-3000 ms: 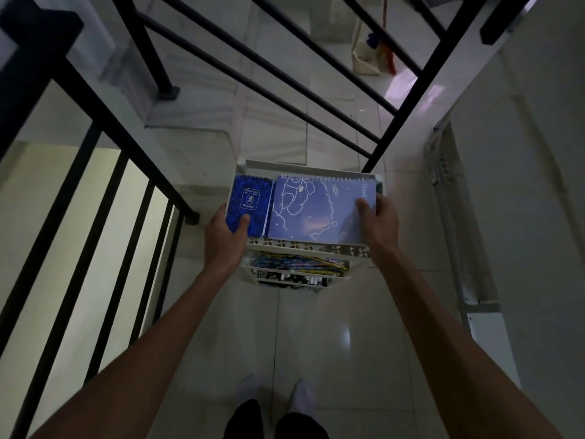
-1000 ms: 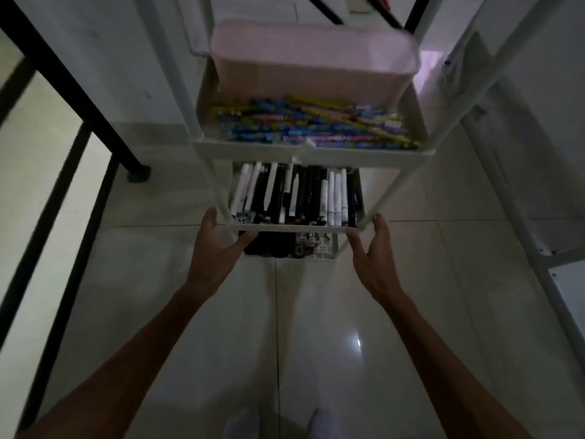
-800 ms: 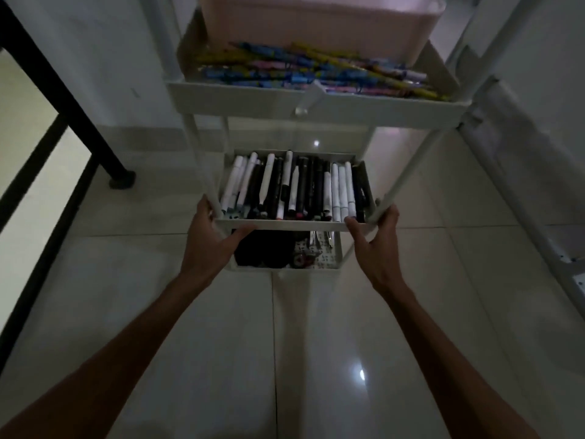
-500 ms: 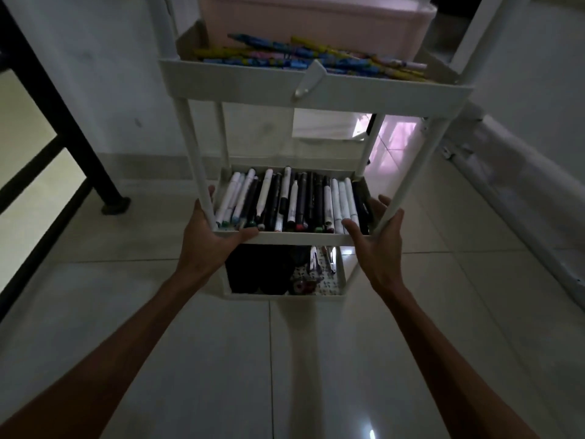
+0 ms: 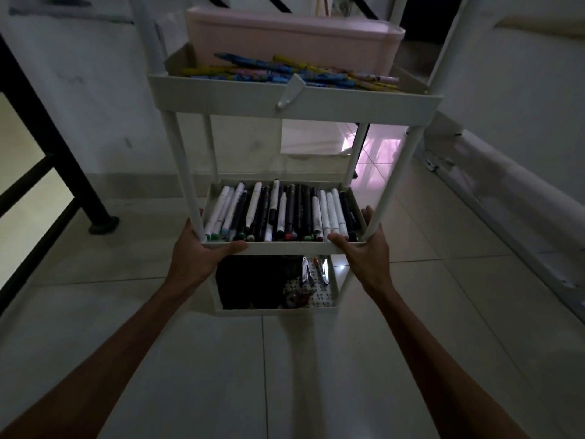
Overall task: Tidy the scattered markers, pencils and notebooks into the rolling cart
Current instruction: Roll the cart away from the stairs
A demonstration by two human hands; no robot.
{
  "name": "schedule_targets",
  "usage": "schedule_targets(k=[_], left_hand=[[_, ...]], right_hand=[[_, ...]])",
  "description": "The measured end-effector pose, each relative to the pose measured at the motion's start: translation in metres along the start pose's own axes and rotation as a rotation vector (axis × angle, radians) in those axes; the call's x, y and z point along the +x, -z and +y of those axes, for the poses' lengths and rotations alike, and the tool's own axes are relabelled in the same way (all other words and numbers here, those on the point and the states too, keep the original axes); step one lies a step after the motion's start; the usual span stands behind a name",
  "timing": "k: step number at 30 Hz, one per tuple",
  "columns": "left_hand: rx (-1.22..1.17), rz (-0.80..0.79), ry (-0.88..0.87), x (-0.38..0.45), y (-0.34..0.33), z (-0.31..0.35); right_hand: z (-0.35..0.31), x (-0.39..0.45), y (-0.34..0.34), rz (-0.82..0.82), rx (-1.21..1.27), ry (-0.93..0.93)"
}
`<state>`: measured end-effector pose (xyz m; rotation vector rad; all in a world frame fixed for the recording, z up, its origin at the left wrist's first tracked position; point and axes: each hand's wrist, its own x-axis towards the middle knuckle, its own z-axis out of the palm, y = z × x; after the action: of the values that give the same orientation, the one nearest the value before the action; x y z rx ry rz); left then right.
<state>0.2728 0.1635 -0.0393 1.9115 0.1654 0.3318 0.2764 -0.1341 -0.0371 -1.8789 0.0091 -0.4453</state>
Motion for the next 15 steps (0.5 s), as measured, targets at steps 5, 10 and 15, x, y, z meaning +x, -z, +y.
schedule_targets(k=[5,10,15], left_hand=[[-0.048,-0.025,0.024,-0.002,0.002,0.002],[-0.058,-0.037,0.009,0.001,0.001,0.003],[-0.033,-0.094,-0.011,0.006,0.009,0.005]], right_hand=[[0.0,-0.003,0.002,-0.044,0.011,-0.017],[-0.004,-0.011,-0.001,0.006,0.01,-0.018],[-0.002,-0.026,-0.004,0.051,-0.008,-0.037]])
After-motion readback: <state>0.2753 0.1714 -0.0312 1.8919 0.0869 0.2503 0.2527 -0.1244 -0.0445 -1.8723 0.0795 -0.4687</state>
